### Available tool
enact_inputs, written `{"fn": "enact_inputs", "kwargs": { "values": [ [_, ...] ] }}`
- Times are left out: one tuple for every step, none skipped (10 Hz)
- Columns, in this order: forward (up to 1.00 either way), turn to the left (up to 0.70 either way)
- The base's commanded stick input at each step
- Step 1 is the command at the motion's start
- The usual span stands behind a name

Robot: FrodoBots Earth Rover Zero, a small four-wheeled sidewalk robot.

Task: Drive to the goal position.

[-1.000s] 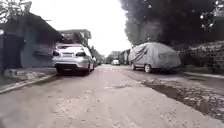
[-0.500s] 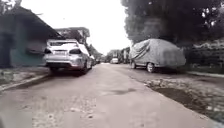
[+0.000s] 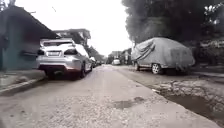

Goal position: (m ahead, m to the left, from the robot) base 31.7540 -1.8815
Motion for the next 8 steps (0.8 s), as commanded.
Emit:
{"fn": "enact_inputs", "kwargs": {
  "values": [
    [1.00,0.00],
    [1.00,0.27],
    [1.00,0.27],
    [1.00,0.00],
    [1.00,0.00],
    [1.00,0.00],
    [1.00,0.00],
    [1.00,0.00]
  ]
}}
